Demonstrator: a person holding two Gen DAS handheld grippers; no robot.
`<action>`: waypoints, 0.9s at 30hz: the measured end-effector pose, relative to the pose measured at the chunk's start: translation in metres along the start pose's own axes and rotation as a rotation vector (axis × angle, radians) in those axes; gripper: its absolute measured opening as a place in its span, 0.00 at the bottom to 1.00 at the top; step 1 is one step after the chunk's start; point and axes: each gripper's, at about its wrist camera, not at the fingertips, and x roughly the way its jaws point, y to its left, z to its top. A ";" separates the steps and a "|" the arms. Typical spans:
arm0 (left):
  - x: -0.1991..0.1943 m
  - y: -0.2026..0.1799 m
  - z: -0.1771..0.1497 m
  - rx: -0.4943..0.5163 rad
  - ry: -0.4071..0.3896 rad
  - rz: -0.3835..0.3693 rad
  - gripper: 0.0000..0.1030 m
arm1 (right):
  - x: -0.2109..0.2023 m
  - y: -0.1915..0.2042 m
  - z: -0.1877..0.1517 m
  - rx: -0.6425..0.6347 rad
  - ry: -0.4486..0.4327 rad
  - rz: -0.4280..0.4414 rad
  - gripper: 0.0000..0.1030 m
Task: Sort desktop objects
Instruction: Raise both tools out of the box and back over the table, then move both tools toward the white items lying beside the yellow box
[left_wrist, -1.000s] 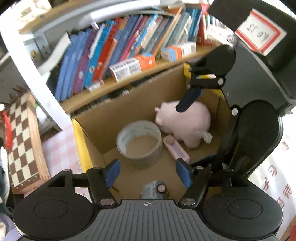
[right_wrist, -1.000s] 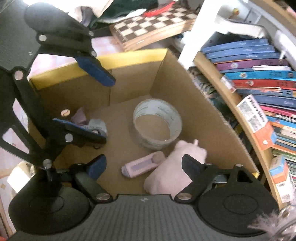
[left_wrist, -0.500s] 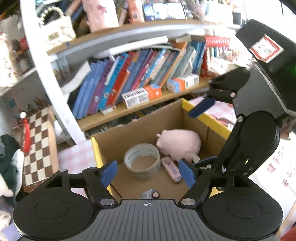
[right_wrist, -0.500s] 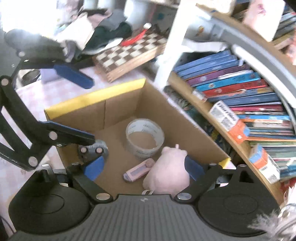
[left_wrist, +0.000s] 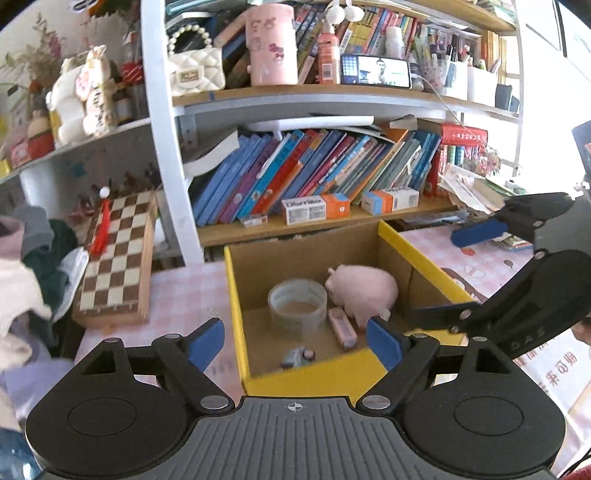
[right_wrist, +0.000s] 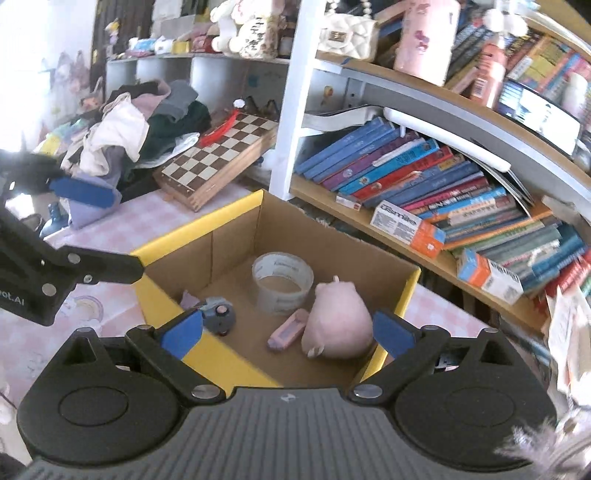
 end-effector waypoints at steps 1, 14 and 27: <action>-0.004 0.000 -0.004 -0.005 0.003 0.002 0.84 | -0.004 0.003 -0.003 0.014 -0.004 -0.009 0.97; -0.047 -0.004 -0.050 -0.038 0.017 0.037 0.85 | -0.043 0.040 -0.060 0.231 -0.004 -0.195 0.97; -0.065 -0.003 -0.099 -0.083 0.073 0.081 0.91 | -0.066 0.073 -0.111 0.381 0.063 -0.326 1.00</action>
